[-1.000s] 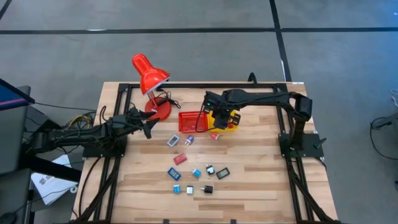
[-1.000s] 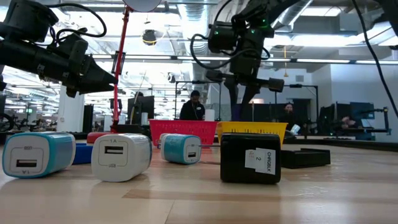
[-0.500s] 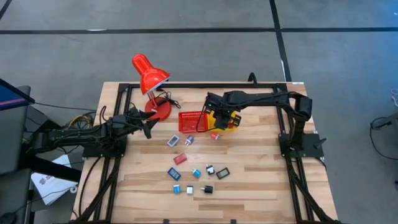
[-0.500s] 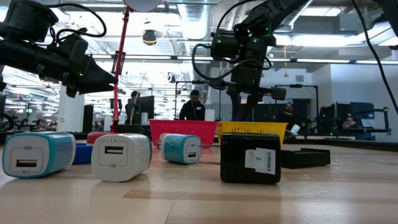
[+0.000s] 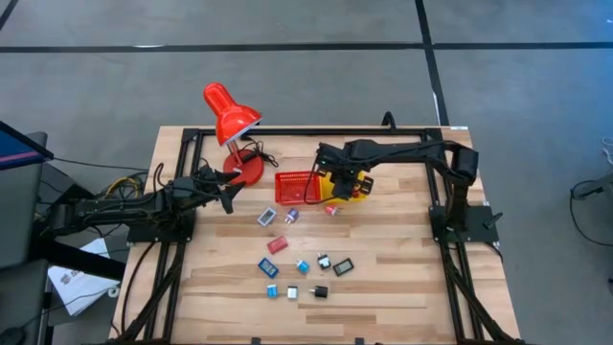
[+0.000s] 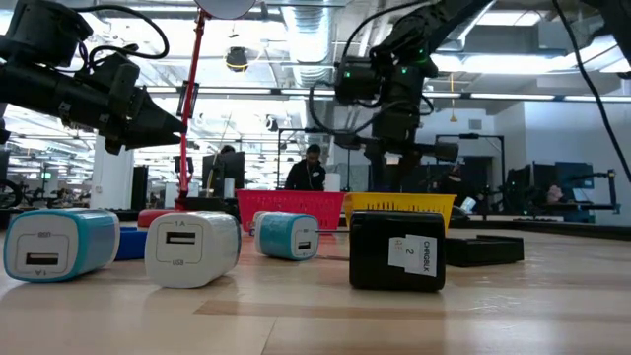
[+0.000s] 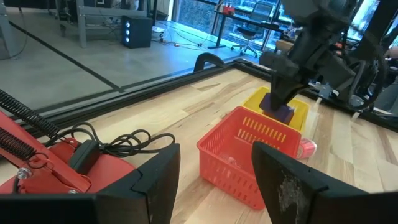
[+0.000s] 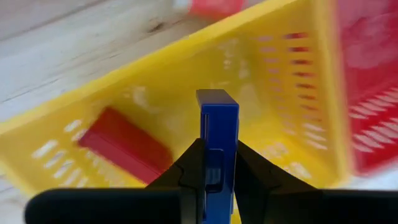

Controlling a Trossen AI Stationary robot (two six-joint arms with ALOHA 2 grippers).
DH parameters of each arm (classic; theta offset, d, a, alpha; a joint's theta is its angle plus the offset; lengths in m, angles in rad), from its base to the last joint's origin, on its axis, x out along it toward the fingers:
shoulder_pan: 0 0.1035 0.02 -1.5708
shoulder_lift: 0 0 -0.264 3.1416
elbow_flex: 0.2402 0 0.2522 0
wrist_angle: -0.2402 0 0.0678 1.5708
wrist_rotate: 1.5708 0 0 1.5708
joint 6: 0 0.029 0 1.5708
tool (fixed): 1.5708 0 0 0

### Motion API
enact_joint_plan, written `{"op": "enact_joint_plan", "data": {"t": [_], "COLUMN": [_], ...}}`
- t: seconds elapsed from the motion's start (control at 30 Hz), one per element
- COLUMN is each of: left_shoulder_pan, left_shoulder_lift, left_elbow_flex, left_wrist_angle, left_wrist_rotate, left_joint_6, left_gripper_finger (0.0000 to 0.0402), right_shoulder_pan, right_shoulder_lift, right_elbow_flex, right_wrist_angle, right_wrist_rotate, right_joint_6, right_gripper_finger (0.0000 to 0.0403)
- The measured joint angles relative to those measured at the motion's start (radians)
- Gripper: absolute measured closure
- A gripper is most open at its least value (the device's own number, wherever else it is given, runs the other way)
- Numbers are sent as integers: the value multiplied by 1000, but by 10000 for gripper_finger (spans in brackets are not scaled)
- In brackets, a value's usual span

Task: Pick & Place Office items
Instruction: Put the right dark blue digital timer into the yellow bin

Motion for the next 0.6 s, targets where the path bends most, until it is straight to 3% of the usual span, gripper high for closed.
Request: {"op": "enact_joint_plan", "data": {"t": [0.6], "left_shoulder_pan": [0], "left_shoulder_lift": [0], "left_elbow_flex": [0], "left_wrist_angle": [0], "left_wrist_rotate": [0], "left_joint_6": [-18], "left_gripper_finger": [206], "right_shoulder_pan": [-14], "right_shoulder_lift": [50], "right_elbow_flex": [0], "right_wrist_angle": [-25], "right_wrist_rotate": [-3], "right_joint_6": [8], "right_gripper_finger": [344]}}
